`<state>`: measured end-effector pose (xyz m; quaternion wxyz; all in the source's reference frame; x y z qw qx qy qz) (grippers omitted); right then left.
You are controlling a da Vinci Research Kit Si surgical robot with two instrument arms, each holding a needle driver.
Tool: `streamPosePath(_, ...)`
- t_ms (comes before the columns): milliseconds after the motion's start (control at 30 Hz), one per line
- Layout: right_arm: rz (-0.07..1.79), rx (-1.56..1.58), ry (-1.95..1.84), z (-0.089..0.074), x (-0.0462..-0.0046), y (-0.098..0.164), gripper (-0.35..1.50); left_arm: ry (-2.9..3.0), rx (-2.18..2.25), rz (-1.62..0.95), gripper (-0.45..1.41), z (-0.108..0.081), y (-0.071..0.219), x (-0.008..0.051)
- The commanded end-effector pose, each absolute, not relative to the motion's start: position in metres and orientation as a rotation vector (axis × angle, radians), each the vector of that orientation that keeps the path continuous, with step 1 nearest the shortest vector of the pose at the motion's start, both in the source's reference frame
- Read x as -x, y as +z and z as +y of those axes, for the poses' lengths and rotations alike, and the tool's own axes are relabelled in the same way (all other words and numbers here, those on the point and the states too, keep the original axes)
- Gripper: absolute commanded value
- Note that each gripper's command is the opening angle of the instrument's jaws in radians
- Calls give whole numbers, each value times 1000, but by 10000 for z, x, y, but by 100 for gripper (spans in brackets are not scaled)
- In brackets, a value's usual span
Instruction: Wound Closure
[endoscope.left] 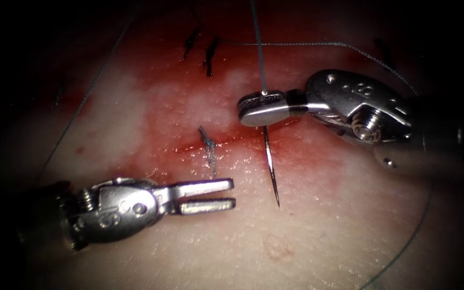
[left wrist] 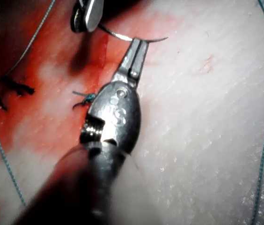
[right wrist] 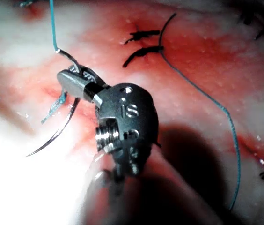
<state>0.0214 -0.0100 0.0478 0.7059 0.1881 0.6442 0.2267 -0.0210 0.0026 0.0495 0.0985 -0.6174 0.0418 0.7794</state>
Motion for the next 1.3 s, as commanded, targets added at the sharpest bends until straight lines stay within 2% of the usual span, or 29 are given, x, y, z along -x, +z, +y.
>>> streamPosePath(33, 1459, -402, 458, -97, -218, 492, -35, 2342, 1784, 121, -20, 28, 505, 219)
streamPosePath(267, 1561, -323, 332, -80, -218, 508, -35, 2516, 1488, 128, -17, 32, 527, 240)
streamPosePath(567, 1606, -145, 222, -75, -226, 510, -35, 2647, 1212, 176, -12, 32, 578, 247)
streamPosePath(767, 1603, -44, 158, -72, -236, 510, -35, 2694, 1101, 192, -8, 31, 612, 246)
streamPosePath(1300, 1627, 280, 9, -74, -242, 511, -35, 2709, 1058, 39, 0, 4, 623, 245)
